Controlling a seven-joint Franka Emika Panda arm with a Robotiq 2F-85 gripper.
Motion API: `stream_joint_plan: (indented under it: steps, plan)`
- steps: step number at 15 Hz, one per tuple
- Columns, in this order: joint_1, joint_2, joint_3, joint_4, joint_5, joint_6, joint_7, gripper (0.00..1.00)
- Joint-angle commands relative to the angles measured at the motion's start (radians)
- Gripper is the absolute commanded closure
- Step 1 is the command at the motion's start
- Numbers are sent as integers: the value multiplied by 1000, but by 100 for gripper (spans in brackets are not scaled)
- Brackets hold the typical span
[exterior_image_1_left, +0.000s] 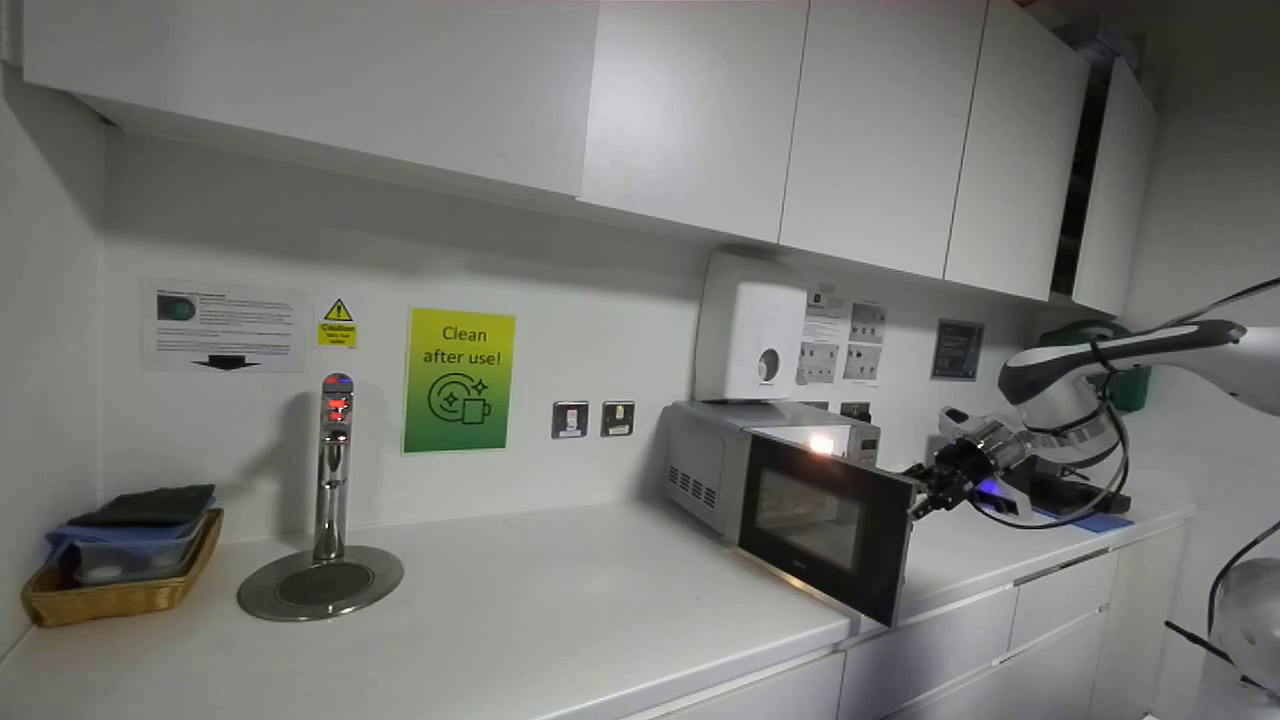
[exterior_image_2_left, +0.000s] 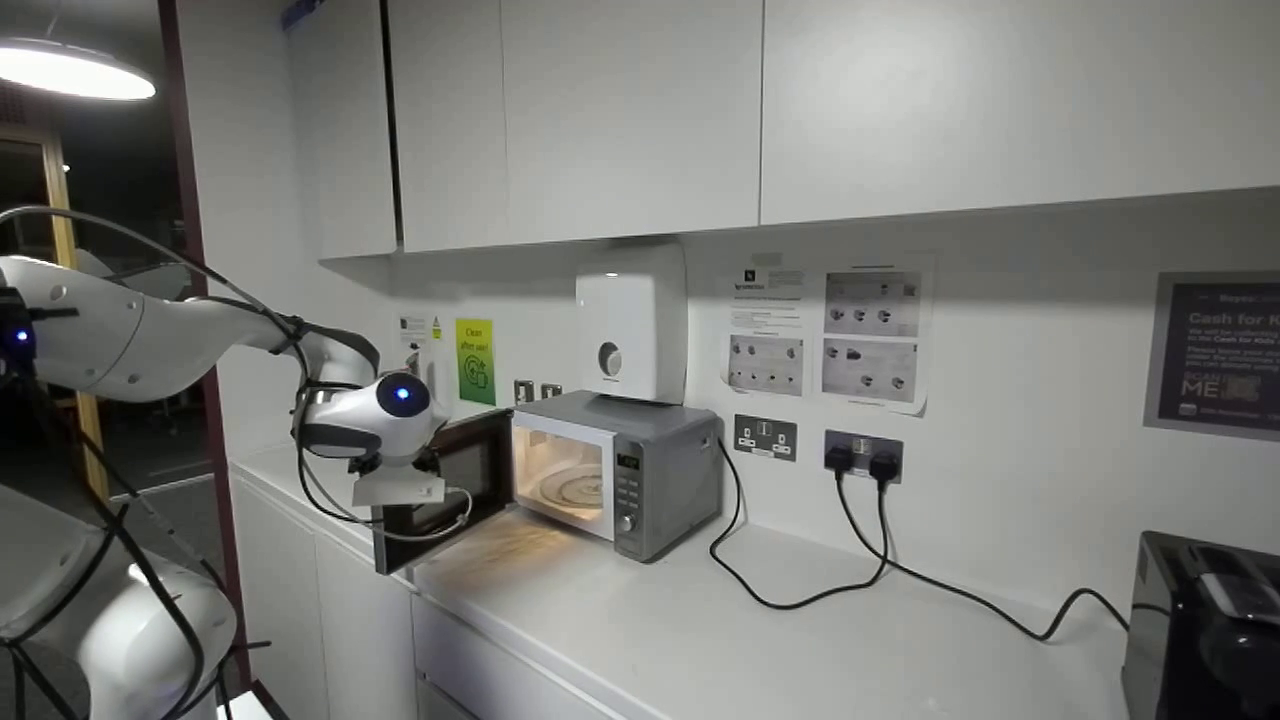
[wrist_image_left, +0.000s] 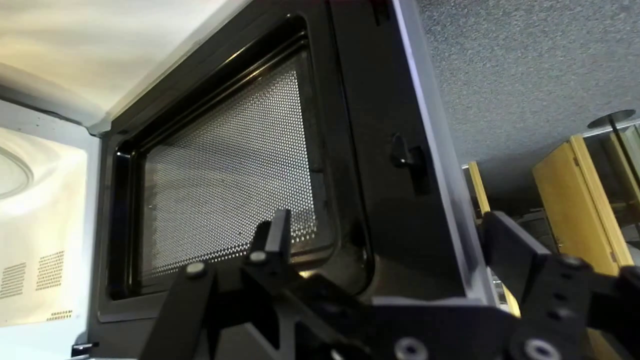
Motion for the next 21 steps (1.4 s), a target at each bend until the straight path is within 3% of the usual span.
stream_joint_plan:
  steps: [1,9,14,21]
  plan:
    - [-57,-29,24,-4,59,97,-66,0]
    - [-135,-101,26,-15,4,112,-87,0]
    - [-290,-124,65,10,-34,39,-88,0]
    - [-435,-198,66,15,5,-50,-111,0]
